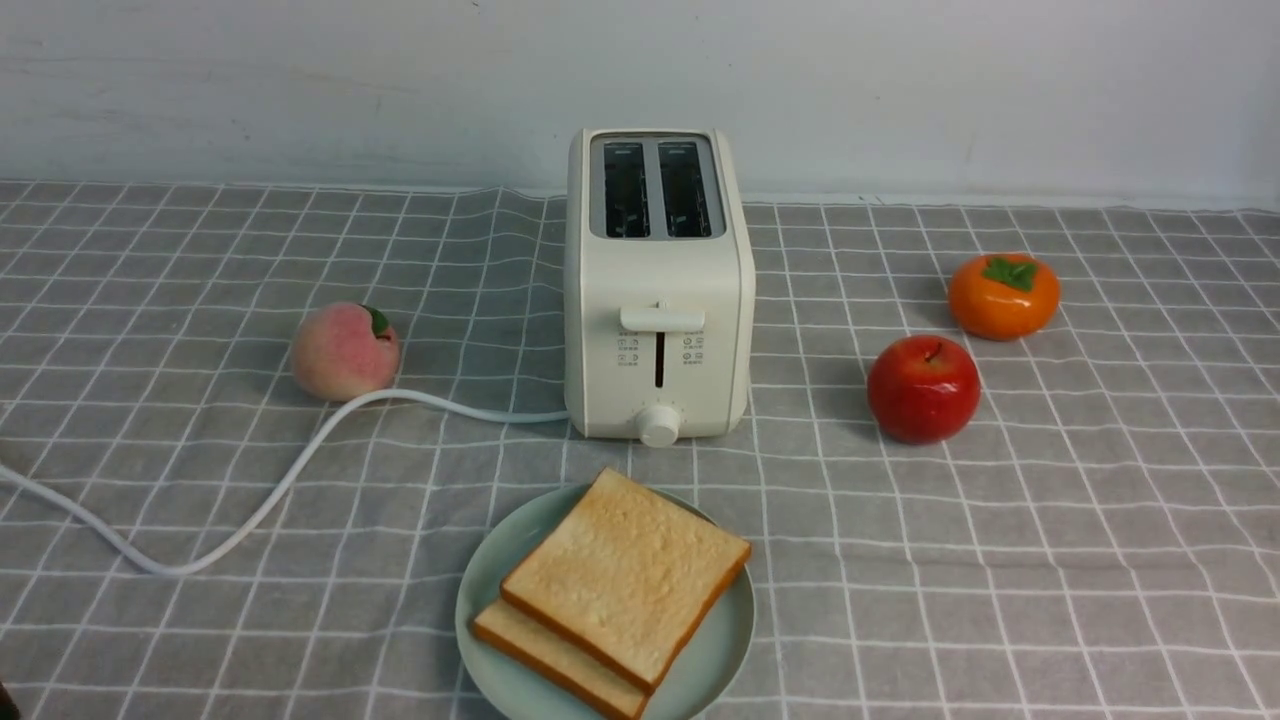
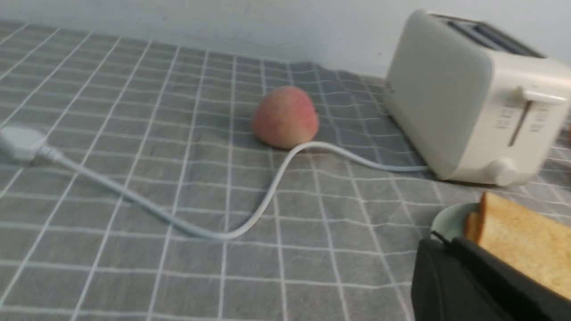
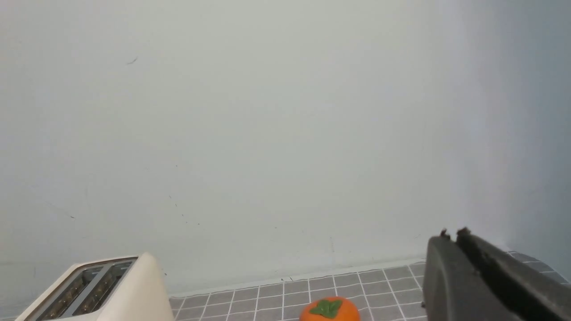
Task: Take toasted bread from bread machine on grey coffee table place on plate.
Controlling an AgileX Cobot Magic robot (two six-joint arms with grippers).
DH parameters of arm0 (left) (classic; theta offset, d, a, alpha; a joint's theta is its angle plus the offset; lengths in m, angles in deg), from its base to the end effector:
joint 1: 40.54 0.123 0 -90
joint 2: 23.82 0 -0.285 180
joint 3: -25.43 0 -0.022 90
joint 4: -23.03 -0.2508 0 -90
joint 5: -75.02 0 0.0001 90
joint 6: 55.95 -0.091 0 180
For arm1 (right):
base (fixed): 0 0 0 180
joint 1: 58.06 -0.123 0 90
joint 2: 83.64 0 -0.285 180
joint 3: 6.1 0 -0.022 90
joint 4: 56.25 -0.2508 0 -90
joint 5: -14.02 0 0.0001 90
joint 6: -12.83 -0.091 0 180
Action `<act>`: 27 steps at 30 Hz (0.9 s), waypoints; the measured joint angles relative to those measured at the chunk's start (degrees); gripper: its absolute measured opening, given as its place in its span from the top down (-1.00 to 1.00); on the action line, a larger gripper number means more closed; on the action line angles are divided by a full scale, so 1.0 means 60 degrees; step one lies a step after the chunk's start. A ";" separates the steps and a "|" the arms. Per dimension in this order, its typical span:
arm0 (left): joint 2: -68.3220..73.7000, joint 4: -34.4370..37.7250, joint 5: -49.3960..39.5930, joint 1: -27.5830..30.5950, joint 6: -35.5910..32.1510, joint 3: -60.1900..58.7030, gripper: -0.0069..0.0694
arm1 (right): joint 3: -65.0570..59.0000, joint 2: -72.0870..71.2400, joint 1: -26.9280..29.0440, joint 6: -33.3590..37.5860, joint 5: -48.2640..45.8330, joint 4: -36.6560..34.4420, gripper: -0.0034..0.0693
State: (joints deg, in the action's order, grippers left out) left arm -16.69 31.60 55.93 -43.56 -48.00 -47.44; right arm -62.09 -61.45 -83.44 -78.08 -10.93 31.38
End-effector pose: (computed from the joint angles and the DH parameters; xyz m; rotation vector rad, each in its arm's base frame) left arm 0.0499 -0.0071 0.2094 -0.1609 1.7269 -0.2875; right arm 0.0690 -0.0098 0.3189 0.0981 1.3989 0.1182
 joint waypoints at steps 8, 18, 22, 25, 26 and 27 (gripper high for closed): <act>0.0000 -0.0093 -0.0016 0.0257 0.0310 -0.0991 0.82 | 0.0000 0.0000 0.0000 0.0000 0.0000 0.0000 0.82; 0.0000 -0.0112 -0.0461 0.0257 0.0310 -0.0991 0.80 | 0.0000 0.0000 0.0000 0.0000 0.0000 0.0000 0.81; 0.0000 -0.0112 -0.0474 0.0257 0.0310 -0.0991 0.78 | 0.0000 0.0000 0.0000 0.0000 0.0000 0.0000 0.79; 0.0000 -0.0112 -0.0474 0.0257 0.0310 -0.0991 0.77 | 0.0000 0.0000 0.0000 0.0000 0.0000 0.0000 0.78; 0.0000 -0.0112 -0.0474 0.0257 0.0310 -0.0991 0.77 | 0.0000 0.0000 0.0000 0.0000 0.0000 0.0000 0.78; 0.0000 -0.0112 -0.0474 0.0257 0.0310 -0.0991 0.77 | 0.0000 0.0000 0.0000 0.0000 0.0000 0.0000 0.77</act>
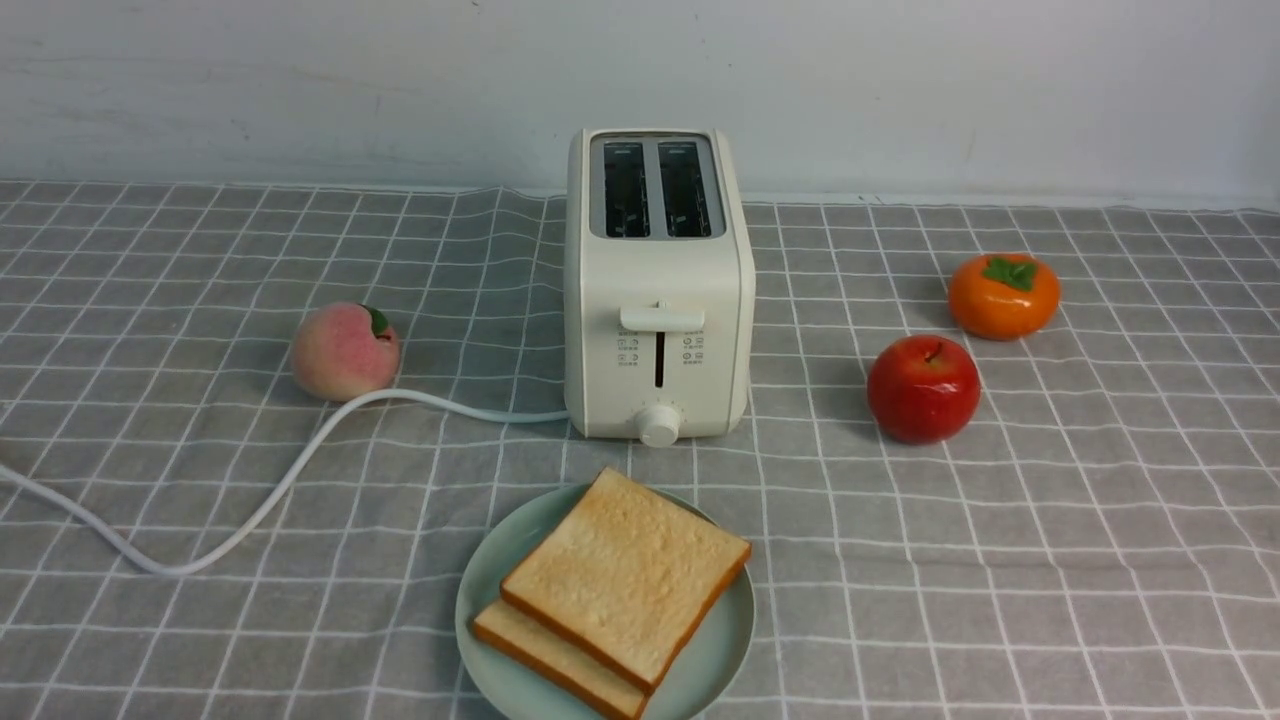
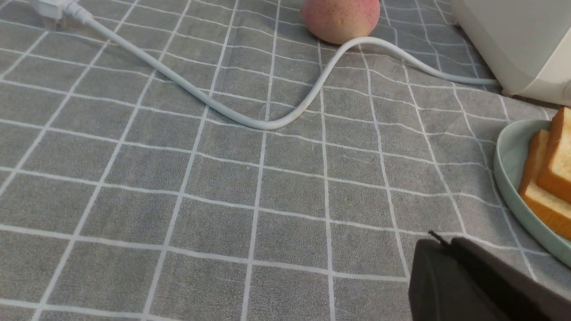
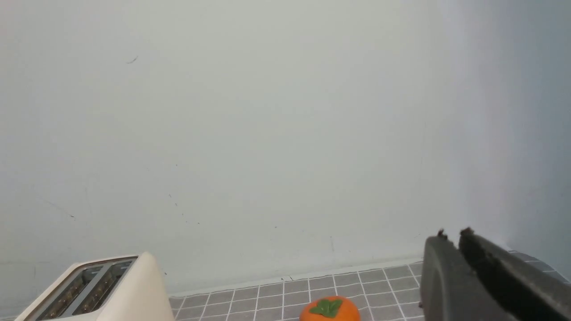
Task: Take toasted bread from bread machine on grey coffee table place on plate.
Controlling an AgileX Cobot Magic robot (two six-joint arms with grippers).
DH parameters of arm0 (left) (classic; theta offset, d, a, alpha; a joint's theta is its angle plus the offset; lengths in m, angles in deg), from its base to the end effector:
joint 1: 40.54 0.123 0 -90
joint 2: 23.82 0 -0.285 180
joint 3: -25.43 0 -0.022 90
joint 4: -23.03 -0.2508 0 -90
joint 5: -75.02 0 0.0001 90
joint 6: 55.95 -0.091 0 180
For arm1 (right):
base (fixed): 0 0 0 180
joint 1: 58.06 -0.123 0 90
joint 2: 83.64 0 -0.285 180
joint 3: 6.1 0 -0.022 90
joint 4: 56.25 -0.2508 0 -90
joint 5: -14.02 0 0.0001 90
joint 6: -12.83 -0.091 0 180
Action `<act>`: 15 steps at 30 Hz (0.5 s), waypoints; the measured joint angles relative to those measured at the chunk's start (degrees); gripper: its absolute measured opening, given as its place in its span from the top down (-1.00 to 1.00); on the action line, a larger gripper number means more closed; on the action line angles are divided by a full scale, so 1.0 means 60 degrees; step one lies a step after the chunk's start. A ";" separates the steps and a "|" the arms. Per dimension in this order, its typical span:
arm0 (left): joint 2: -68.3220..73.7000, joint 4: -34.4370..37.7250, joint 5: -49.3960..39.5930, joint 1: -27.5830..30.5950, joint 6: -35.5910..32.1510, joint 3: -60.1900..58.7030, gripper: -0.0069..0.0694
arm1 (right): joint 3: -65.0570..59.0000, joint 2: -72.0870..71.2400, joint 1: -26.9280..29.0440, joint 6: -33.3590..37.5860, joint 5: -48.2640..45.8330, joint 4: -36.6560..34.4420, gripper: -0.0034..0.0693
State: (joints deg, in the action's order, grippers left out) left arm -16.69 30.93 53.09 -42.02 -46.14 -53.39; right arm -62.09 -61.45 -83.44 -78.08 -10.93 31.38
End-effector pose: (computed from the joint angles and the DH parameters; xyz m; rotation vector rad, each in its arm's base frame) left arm 0.0522 -0.0060 0.1703 -0.2222 1.8750 -0.2710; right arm 0.0690 -0.0098 0.3189 0.0981 1.3989 0.1182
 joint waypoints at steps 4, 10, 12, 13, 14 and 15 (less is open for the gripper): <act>0.0000 0.0000 -0.0011 0.0000 0.0000 0.0000 0.77 | 0.0000 0.0000 0.0000 0.0000 0.0000 0.0000 0.76; 0.0000 0.0000 -0.0022 0.0000 0.0000 0.0000 0.77 | 0.0000 0.0000 0.0000 0.0000 0.0000 0.0000 0.75; 0.0000 0.0000 -0.0027 0.0000 0.0000 0.0000 0.77 | 0.0000 0.0000 0.0000 -0.0013 0.0064 0.0039 0.74; 0.0000 0.0000 -0.0027 0.0000 0.0000 0.0000 0.77 | 0.0000 0.0000 0.0000 -0.0041 0.0193 0.0070 0.74; 0.0000 0.0000 -0.0027 0.0000 0.0000 0.0000 0.77 | 0.0000 0.0000 0.0000 -0.0049 0.0512 0.0124 0.73; 0.0000 0.0000 -0.0036 0.0000 0.0000 -0.0008 0.76 | 0.0000 0.0000 0.0000 -0.0049 0.1018 0.0213 0.72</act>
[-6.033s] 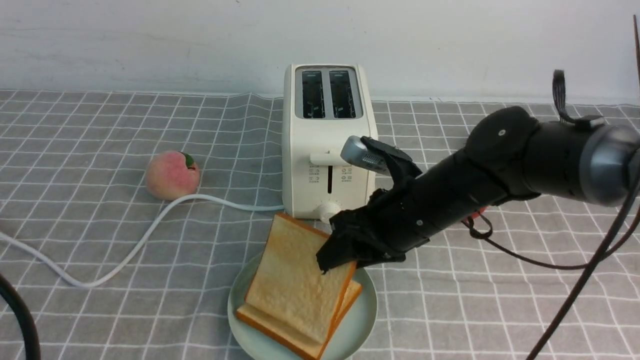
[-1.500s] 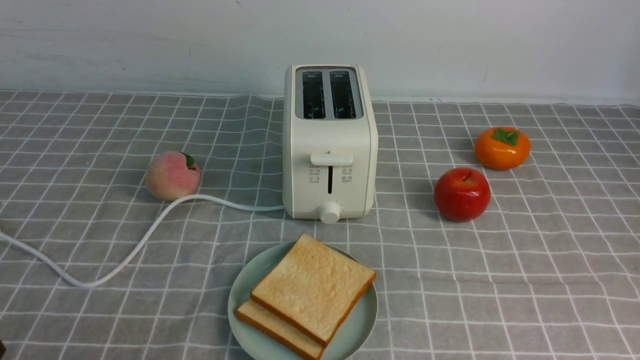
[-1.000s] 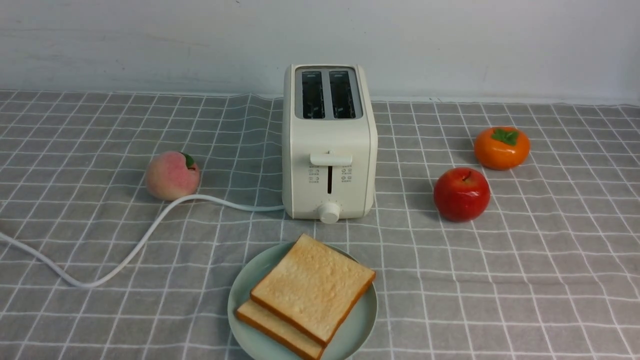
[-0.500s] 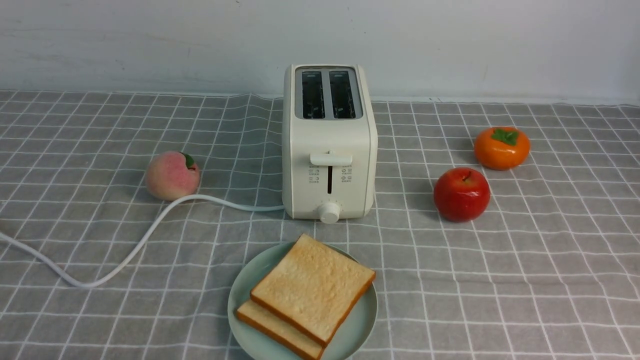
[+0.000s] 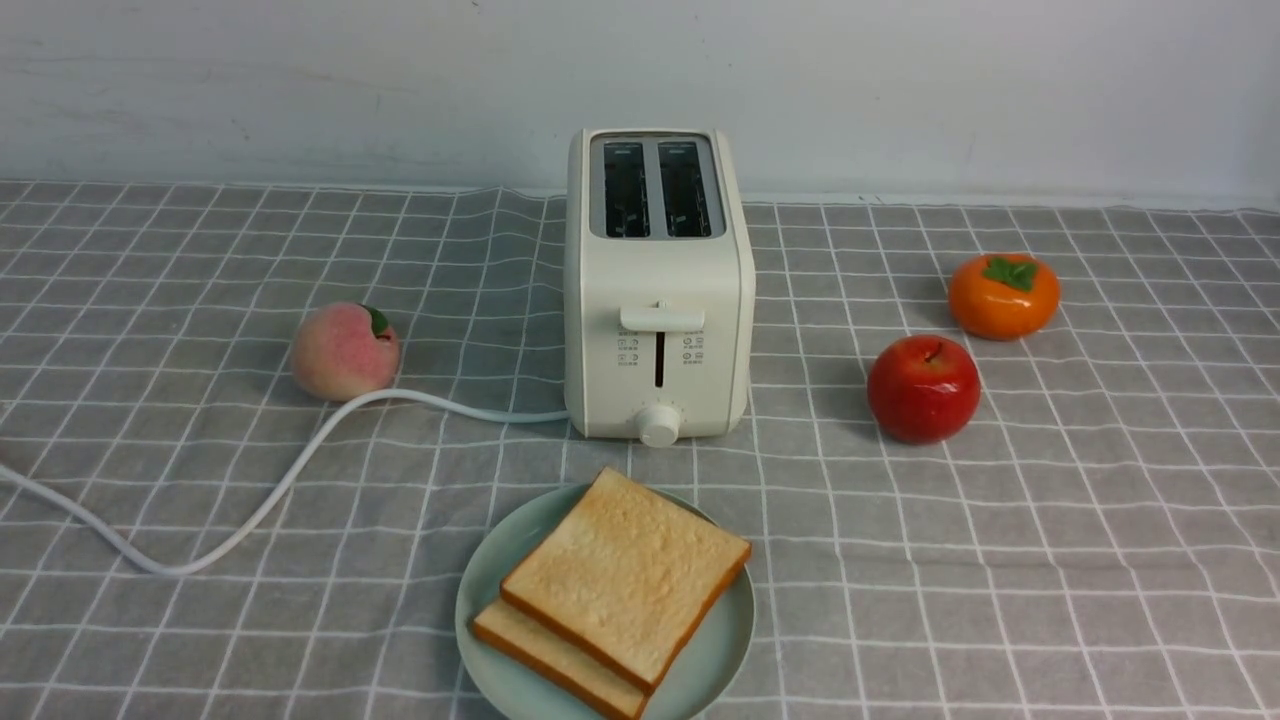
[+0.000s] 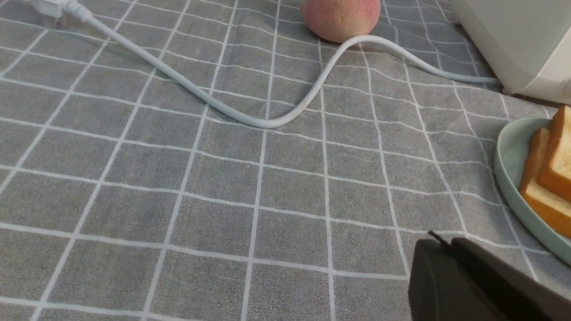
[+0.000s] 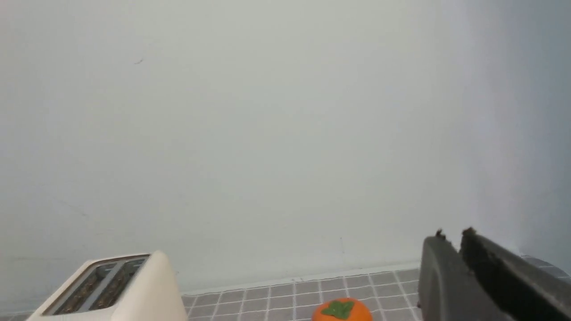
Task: Take toasted bread from bread machine on grey coffee table place on plate.
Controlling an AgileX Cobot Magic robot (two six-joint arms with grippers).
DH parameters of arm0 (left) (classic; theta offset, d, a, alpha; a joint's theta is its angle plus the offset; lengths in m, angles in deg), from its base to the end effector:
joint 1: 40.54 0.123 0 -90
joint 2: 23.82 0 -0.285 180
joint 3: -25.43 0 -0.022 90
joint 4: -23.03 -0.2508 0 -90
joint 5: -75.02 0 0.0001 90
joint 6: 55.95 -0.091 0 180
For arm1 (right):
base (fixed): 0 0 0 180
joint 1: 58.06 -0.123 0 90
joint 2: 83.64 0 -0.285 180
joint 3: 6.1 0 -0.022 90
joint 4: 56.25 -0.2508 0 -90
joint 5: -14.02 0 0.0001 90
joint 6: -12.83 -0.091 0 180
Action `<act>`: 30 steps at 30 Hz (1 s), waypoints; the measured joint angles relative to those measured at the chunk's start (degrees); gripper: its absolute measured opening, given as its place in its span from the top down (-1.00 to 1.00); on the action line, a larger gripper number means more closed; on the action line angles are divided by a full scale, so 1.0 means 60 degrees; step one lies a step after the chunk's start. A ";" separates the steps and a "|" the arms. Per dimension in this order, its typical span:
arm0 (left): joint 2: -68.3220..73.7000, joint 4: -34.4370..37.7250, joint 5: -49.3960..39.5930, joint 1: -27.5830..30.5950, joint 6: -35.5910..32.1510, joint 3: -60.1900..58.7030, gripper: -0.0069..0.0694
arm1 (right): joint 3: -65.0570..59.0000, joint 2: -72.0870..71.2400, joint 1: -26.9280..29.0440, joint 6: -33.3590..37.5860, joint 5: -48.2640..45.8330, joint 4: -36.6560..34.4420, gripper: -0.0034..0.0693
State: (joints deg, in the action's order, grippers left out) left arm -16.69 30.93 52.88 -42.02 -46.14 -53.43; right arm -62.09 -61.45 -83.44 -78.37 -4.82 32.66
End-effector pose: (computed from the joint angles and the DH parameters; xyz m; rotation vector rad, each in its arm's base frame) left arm 0.0521 -0.0061 0.1698 -0.2223 1.8794 -0.2710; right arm 0.0682 -0.0003 0.3206 -0.0012 1.3841 0.1791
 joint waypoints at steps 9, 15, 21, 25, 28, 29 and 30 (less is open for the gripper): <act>0.0000 0.0000 0.0002 0.0000 0.0000 0.0000 0.73 | 0.0095 0.0186 0.0000 -0.0448 0.4120 -0.1690 0.70; 0.0000 -0.0003 0.0002 0.0000 0.0000 0.0000 0.72 | 0.0295 0.0206 0.0000 0.0515 0.3028 -0.5811 0.70; 0.0000 -0.0003 0.0002 0.0000 0.0000 0.0000 0.72 | 0.0297 0.0245 0.0000 0.4732 0.2693 -0.8894 0.68; 0.0000 -0.0003 0.0002 0.0000 0.0000 0.0000 0.72 | 0.0297 0.0245 0.0000 0.6411 0.3229 -0.9750 0.66; 0.0000 -0.0003 0.0002 0.0000 0.0000 0.0000 0.72 | 0.0297 0.0245 0.0000 0.6714 0.3612 -0.9782 0.65; 0.0000 -0.0003 0.0002 0.0000 0.0000 0.0000 0.72 | 0.0297 0.0245 0.0000 0.6844 0.3821 -0.9721 0.65; 0.0000 -0.0003 0.0002 0.0000 0.0000 0.0000 0.72 | 0.0297 0.0245 0.0000 0.6868 0.3947 -0.9708 0.64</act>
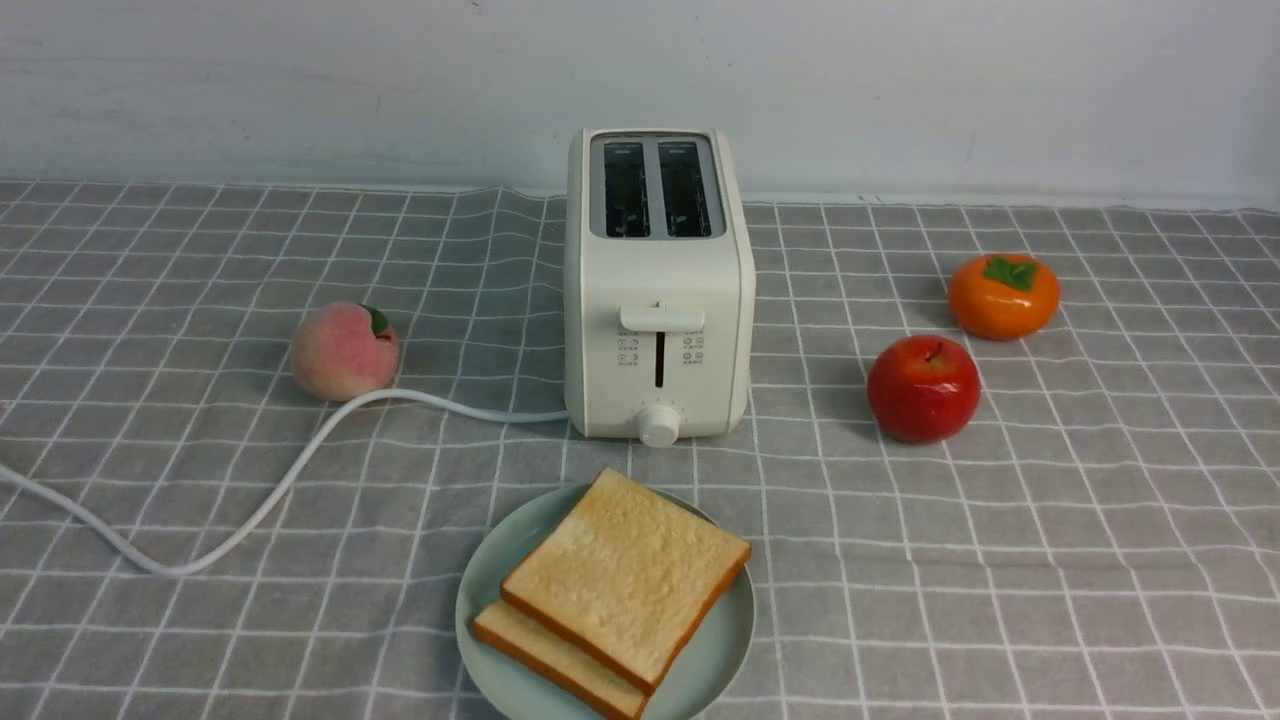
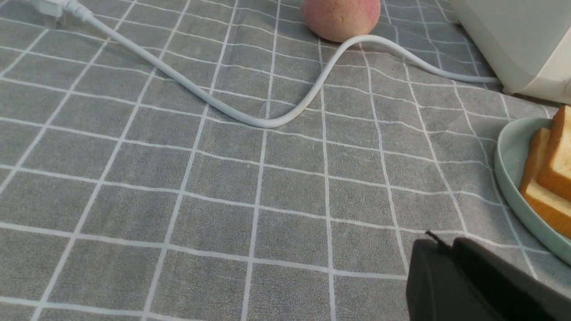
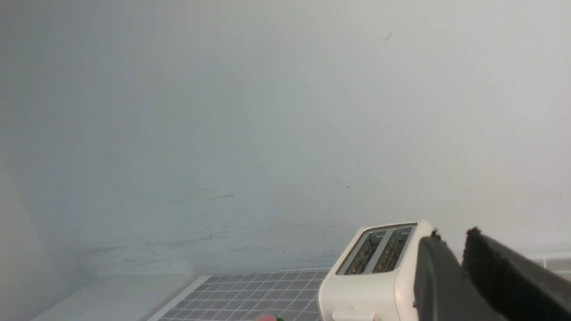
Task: Take toasted bread from bread machine on grey coffee table place on plate.
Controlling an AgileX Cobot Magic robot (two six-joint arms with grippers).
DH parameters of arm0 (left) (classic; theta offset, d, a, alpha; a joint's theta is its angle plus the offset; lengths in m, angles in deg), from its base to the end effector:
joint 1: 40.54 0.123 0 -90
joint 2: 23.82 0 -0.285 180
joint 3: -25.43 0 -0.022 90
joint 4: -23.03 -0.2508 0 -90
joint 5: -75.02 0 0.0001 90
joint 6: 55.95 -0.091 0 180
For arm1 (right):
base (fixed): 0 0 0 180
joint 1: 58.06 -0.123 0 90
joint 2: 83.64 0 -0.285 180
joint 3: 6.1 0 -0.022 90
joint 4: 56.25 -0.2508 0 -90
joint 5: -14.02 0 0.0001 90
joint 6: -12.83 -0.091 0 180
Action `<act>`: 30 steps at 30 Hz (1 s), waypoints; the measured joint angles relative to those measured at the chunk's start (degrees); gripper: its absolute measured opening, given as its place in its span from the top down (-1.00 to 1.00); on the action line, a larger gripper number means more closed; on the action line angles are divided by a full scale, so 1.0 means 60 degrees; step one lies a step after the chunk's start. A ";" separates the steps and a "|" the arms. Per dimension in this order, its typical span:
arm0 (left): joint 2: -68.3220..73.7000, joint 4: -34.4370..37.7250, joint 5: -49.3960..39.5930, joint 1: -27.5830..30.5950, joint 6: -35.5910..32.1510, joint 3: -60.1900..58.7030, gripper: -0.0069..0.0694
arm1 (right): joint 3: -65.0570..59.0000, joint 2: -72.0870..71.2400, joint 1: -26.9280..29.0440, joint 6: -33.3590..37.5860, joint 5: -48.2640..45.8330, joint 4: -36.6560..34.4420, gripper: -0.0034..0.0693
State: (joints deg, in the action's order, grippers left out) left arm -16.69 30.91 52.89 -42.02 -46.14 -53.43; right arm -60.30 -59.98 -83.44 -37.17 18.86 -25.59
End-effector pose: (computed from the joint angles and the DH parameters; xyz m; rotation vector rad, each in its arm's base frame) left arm 0.0521 -0.0061 0.1698 -0.2221 1.8792 -0.2706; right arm 0.0587 0.0321 0.3371 -0.1062 1.3141 0.6965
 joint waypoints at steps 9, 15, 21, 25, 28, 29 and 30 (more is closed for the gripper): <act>0.0000 -0.0008 0.0000 0.0000 0.0000 0.0000 0.68 | -0.0434 0.0000 0.0000 0.3364 0.0385 -0.3246 0.61; 0.0000 -0.0008 0.0000 0.0000 0.0000 0.0000 0.67 | -0.0976 0.0018 0.0000 0.7816 0.0350 -0.7259 0.61; 0.0000 -0.0008 0.0000 0.0000 0.0000 -0.0009 0.64 | -0.1311 0.0018 0.0000 0.8944 -0.0200 -0.8206 0.59; 0.0000 -0.0010 0.0000 0.0000 0.0010 -0.0009 0.63 | -0.1460 0.0018 0.0000 0.9069 -0.0493 -0.7733 0.58; 0.0000 -0.0018 0.0000 0.0000 0.0010 -0.0009 0.63 | -0.1745 0.0018 0.0000 0.9077 -0.0484 -0.7478 0.57; 0.0000 -0.0018 0.0000 0.0000 0.0010 -0.0009 0.63 | -0.1886 0.0018 0.0000 0.9087 -0.0494 -0.7461 0.56; 0.0000 -0.0018 0.0000 0.0000 0.0010 -0.0009 0.63 | -0.2048 0.0018 0.0000 0.9097 -0.0515 -0.7426 0.56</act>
State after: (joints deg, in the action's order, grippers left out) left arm -16.69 30.80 52.89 -42.02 -46.08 -53.49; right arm -72.59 -59.88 -83.44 17.41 15.77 -70.14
